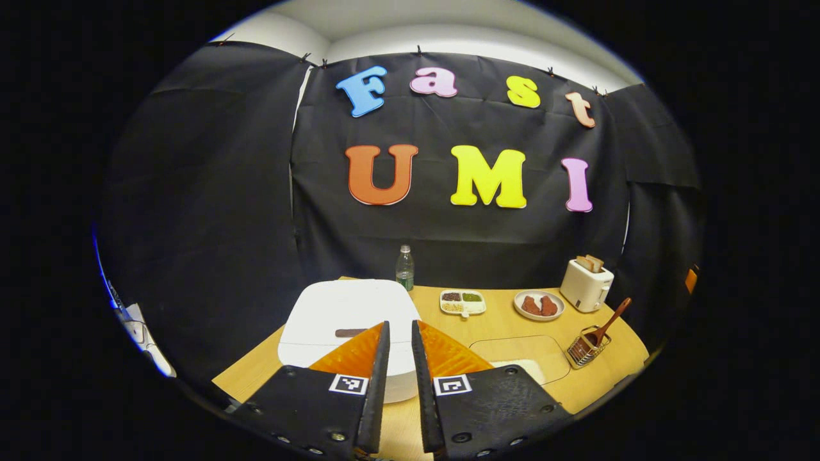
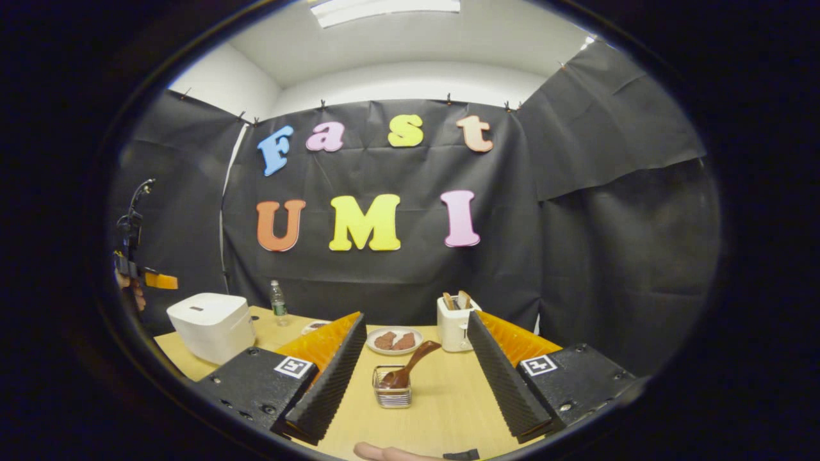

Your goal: Close the left gripper, press the button to open the rice cooker; take a wooden spoon from the chopstick holder with the right hand, scoop a spoonful of rice and pour it into the rice cooker, then put the wooden spoon back into the chopstick holder.

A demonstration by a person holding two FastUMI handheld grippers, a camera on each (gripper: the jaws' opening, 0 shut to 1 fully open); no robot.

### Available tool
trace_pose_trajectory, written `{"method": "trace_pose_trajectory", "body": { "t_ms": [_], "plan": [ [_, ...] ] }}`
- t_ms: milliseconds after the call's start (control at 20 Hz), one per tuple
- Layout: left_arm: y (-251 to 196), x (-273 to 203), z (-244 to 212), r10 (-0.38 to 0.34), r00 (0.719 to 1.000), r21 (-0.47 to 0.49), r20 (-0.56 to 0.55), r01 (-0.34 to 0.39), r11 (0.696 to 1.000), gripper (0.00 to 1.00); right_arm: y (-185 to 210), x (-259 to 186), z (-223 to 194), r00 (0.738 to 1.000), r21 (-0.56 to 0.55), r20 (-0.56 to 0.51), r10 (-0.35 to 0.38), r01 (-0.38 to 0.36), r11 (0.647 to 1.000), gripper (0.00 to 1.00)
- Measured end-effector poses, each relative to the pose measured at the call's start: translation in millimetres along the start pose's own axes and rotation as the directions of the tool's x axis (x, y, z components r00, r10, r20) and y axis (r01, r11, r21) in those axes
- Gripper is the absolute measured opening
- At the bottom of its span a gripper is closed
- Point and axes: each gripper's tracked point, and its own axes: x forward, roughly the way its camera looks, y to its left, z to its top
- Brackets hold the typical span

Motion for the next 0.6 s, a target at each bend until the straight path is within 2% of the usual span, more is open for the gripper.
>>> {"method": "trace_pose_trajectory", "body": {
  "t_ms": [50, 100, 450, 550, 600],
  "plan": [
    [8.7, 5.2, -0.8, 0.019, 1.0, 0.0, -0.013, -0.019, 1.0, 0.24, 1.8, 1.2, -3.6, 1.0, -0.003, -0.006, 0.003, -0.003, 1.0, 1.0],
    [12.6, 15.6, -2.4, 0.029, 0.999, -0.009, -0.035, -0.029, 1.0, 0.0, 2.8, 2.1, -6.0, 1.0, -0.006, -0.01, 0.006, -0.006, 1.0, 1.0],
    [49.1, 64.3, -45.1, 0.098, 0.973, -0.006, -0.207, -0.102, 0.995, 0.0, 5.6, 12.6, -25.6, 0.999, -0.024, -0.031, 0.02, -0.021, 0.999, 1.0],
    [57.8, 71.1, -49.4, 0.109, 0.968, 0.006, -0.224, -0.111, 0.994, 0.0, 4.4, 17.8, -36.8, 0.998, -0.025, -0.052, 0.018, -0.02, 0.999, 1.0],
    [60.0, 75.5, -51.5, 0.112, 0.966, 0.006, -0.233, -0.114, 0.994, 0.0, 3.9, 20.9, -41.8, 0.998, -0.024, -0.062, 0.019, -0.021, 0.999, 0.96]
  ]
}}
